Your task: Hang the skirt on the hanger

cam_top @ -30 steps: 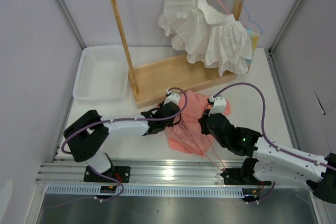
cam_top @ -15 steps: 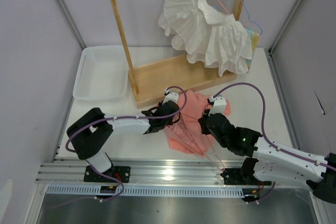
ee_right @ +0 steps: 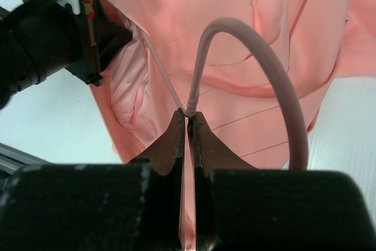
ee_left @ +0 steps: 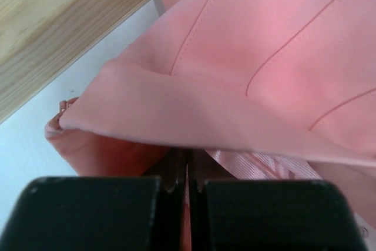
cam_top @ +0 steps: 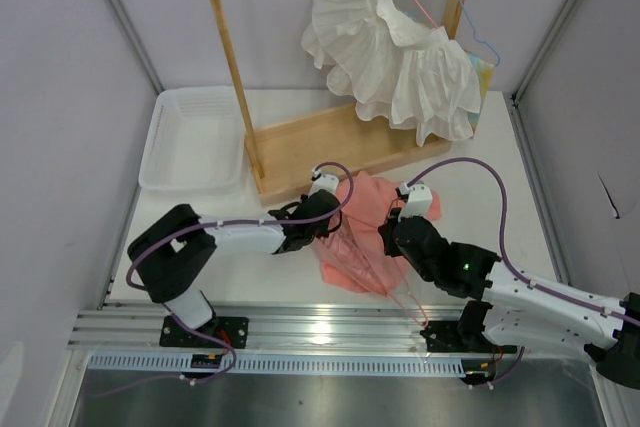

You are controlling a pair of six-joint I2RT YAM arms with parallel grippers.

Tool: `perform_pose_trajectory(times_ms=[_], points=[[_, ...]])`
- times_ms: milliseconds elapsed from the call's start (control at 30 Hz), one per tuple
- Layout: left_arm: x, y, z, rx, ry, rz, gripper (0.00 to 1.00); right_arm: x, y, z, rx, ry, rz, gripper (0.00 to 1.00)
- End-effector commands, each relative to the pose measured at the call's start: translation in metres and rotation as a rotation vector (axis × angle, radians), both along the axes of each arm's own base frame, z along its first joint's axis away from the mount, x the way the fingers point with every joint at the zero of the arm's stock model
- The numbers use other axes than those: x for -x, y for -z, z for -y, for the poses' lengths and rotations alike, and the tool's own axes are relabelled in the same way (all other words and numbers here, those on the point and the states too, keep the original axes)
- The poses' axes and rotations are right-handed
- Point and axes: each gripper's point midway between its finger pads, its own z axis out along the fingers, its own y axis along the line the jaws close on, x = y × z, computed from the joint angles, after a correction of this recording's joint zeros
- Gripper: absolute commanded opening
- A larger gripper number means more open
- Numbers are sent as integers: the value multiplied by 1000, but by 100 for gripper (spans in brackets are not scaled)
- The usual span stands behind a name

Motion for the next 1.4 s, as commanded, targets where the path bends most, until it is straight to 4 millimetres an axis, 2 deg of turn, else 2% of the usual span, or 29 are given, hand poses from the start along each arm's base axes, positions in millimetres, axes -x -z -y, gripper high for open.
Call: perform_pose_trajectory(times_ms=[0, 167, 267, 500, 533, 667, 833, 1033, 1167, 1300, 1367], points=[[-3, -43, 10, 114, 15, 55, 0, -4, -8, 7, -4, 41, 29, 0], [5, -77, 13, 175, 77, 58, 0, -5, -9, 8, -2, 41, 32, 0], [8, -83, 11, 199, 94, 31, 0, -5, -9, 7, -4, 39, 33, 0], [4, -90, -3, 288, 53, -8, 0, -4, -13, 7, -7, 32, 36, 0], [-2, -90, -10, 298, 24, -15, 0, -3, -14, 7, -8, 29, 38, 0], [-13, -96, -14, 355, 12, -12, 0, 1, -23, 6, -31, -3, 47, 0], [-34, -94, -22, 379, -40, -32, 0, 10, -39, -1, -73, -96, 77, 0], [-50, -96, -19, 411, -54, -47, 0, 19, -56, -8, -95, -182, 103, 0], [-52, -110, -15, 441, -37, -31, 0, 21, -56, -12, -72, -205, 87, 0], [-55, -108, -21, 424, -54, -48, 0, 21, -55, -14, -50, -208, 73, 0], [-53, -107, -20, 417, -44, -55, 0, 19, -60, -10, -58, -187, 92, 0]])
